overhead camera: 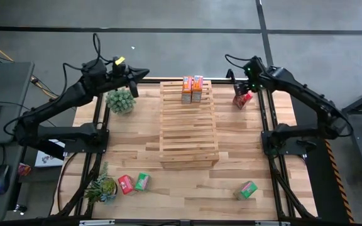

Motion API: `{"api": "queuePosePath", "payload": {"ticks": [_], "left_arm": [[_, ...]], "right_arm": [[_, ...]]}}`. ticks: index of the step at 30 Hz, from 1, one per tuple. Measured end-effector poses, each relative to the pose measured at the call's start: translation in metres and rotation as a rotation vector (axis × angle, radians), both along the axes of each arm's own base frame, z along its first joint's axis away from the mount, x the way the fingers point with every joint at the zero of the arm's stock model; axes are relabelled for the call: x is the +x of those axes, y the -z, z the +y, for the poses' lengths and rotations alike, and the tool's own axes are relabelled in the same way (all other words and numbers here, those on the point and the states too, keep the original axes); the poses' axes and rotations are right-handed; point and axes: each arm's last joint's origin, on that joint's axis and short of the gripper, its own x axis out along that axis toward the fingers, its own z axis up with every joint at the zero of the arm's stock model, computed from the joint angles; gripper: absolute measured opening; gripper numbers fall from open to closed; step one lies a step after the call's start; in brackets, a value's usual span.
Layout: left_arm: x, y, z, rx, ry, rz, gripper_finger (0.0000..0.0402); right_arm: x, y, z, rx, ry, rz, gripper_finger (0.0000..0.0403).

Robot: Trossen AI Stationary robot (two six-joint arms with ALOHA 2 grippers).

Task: Stack cereal on shelf
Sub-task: Put the top red cereal box on the shelf

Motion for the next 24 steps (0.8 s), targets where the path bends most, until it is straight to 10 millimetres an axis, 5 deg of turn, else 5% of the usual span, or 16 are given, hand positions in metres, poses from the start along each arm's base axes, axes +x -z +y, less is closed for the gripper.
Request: {"api": "queuePosePath", "payload": {"ticks": [4, 8, 24], "left_arm": [[0.0, 0.0, 0.0, -0.012, -0.001, -0.01, 0.0001], [0.003, 0.002, 0.001, -0.031, -0.001, -0.003, 0.0001], [0.007, 0.005, 0.004, -0.061, -0.002, -0.001, 0.0001]], "right_arm": [[0.0, 0.011, -0.014, 0.071, -0.054, 0.003, 0.0345], [0.003, 0.021, -0.021, 0.115, -0.095, 0.054, 0.0379], [0.019, 0.071, -0.045, 0.288, -0.141, 0.227, 0.0329]]}}
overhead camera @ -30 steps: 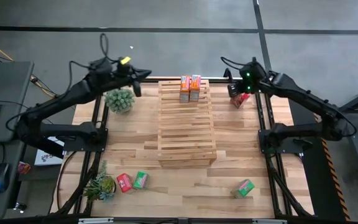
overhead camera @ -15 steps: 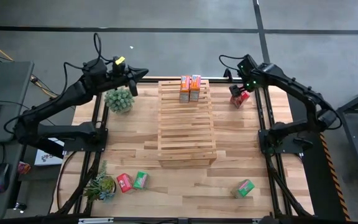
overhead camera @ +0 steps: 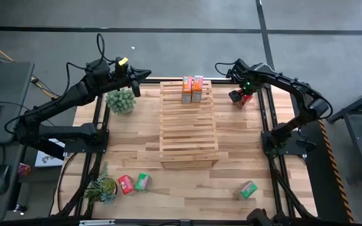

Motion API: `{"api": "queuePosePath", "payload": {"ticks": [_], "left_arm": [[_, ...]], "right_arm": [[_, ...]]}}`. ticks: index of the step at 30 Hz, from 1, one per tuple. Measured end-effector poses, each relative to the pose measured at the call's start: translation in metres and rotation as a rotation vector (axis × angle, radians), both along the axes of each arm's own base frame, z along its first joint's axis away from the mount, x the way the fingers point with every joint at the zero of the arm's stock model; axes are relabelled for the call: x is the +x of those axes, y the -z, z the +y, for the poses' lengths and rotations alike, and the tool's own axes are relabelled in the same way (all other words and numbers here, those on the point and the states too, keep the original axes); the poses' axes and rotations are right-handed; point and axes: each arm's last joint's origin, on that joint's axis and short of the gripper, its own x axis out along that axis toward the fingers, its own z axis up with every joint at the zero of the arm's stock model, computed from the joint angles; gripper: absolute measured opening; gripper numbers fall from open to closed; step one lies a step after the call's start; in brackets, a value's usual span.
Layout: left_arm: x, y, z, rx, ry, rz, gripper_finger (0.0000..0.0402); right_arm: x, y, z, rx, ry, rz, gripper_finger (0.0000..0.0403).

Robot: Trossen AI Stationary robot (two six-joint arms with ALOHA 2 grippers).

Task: Stack cereal on shelf
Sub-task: Put the top red cereal box on the shelf

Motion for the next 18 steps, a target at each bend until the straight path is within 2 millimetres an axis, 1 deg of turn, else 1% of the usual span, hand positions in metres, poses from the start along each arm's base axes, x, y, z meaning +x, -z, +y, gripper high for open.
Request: {"api": "queuePosePath", "payload": {"ticks": [3, 8, 11, 15, 18], "left_arm": [[0.0, 0.0, 0.0, 0.0, 0.0, 0.0, 0.0001], [0.0, 0.0, 0.0, 0.0, 0.0, 0.0, 0.0001], [0.0, 0.0, 0.0, 0.0, 0.0, 0.0, 0.0001], [0.0, 0.0, 0.0, 0.0, 0.0, 0.0, 0.0001], [0.0, 0.0, 0.0, 0.0, 0.0, 0.0, 0.0001]], "right_arm": [[0.0, 0.0, 0.0, 0.004, 0.016, 0.001, 0.0291], [-0.002, 0.001, 0.003, 0.028, 0.017, 0.019, 0.021], [-0.006, -0.004, 0.008, 0.05, 0.013, 0.031, 0.0166], [-0.019, -0.025, 0.025, 0.061, 0.007, 0.034, 0.0129], [-0.029, -0.058, 0.047, 0.092, 0.005, -0.013, 0.0122]]}}
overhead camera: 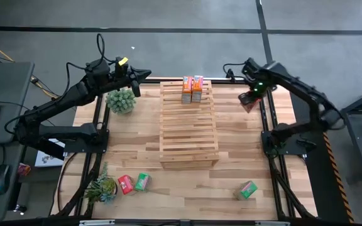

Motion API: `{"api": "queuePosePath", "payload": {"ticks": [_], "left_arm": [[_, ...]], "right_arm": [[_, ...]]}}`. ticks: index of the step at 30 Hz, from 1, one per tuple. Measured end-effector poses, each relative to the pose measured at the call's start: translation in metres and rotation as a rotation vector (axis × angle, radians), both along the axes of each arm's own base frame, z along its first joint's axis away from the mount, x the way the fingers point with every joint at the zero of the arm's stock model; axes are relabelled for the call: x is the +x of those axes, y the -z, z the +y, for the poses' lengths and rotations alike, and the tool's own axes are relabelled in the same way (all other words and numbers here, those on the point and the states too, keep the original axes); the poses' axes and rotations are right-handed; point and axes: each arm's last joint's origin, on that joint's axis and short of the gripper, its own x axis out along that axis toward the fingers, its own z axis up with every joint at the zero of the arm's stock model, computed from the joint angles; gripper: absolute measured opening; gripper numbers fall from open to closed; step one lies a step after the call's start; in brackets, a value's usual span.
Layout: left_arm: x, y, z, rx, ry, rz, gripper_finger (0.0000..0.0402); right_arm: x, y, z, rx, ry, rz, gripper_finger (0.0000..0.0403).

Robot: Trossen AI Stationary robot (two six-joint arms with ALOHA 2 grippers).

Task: Stack cereal on shelf
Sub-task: Put the top red cereal box on the shelf

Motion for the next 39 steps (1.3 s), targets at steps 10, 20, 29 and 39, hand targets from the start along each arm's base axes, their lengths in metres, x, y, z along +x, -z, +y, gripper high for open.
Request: {"api": "queuePosePath", "payload": {"ticks": [10, 20, 29, 39], "left_arm": [[0.0, 0.0, 0.0, 0.0, 0.0, 0.0, 0.0001], [0.0, 0.0, 0.0, -0.006, -0.001, -0.005, 0.0001], [0.0, 0.0, 0.0, -0.005, -0.001, -0.006, 0.0], [0.0, 0.0, 0.0, -0.005, -0.001, -0.007, 0.0001]], "right_arm": [[0.003, -0.133, 0.103, 0.259, -0.091, -0.713, 0.0124], [0.081, -0.185, 0.154, 0.025, -0.207, -0.681, 0.0124], [0.165, -0.159, 0.145, -0.07, -0.211, -0.455, 0.0124], [0.185, -0.136, 0.127, -0.077, -0.129, -0.366, 0.0124]]}}
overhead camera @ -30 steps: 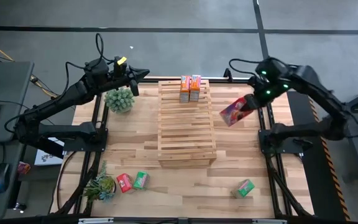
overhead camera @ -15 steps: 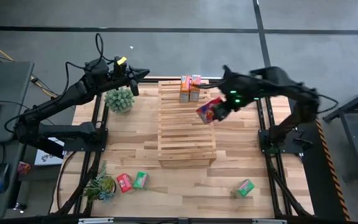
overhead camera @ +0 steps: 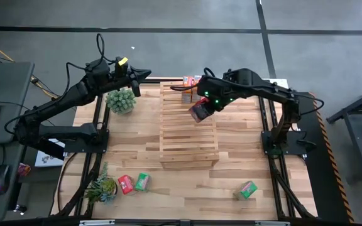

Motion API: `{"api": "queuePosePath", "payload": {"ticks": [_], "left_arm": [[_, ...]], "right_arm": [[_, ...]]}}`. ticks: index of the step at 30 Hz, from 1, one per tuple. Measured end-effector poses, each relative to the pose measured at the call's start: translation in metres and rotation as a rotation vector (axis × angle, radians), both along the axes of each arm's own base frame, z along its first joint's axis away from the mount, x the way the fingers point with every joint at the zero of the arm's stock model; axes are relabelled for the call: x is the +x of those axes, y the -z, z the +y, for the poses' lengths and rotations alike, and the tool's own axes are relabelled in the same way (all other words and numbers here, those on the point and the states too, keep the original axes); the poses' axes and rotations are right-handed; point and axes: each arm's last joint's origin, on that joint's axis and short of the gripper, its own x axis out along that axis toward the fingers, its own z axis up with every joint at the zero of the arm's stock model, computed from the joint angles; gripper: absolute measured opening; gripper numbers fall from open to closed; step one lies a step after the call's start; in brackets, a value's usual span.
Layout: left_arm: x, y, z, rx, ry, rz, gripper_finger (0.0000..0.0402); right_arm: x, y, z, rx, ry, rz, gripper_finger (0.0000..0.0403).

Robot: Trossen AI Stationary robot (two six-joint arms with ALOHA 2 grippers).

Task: Stack cereal on shelf
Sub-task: Put the top red cereal box on the shelf

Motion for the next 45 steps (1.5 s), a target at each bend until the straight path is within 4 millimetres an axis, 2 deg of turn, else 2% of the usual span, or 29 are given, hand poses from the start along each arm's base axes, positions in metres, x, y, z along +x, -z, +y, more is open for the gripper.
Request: {"api": "queuePosePath", "payload": {"ticks": [12, 26, 29, 39, 45], "left_arm": [[0.0, 0.0, 0.0, 0.0, 0.0, 0.0, 0.0], [0.0, 0.0, 0.0, 0.0, 0.0, 0.001, 0.0001], [0.0, 0.0, 0.0, 0.0, 0.0, 0.001, 0.0003], [0.0, 0.0, 0.0, 0.0, 0.0, 0.001, 0.0003], [0.0, 0.0, 0.0, 0.0, 0.0, 0.001, 0.0003]], "right_arm": [[0.002, 0.019, -0.009, 0.025, 0.107, 0.075, 0.0124], [0.004, 0.021, -0.01, -0.028, 0.085, 0.085, 0.0128], [0.004, 0.021, -0.011, -0.054, 0.095, 0.085, 0.0147], [0.007, 0.02, -0.012, -0.064, 0.09, 0.061, 0.0255], [0.006, 0.013, -0.012, -0.091, 0.041, 0.038, 0.0272]]}}
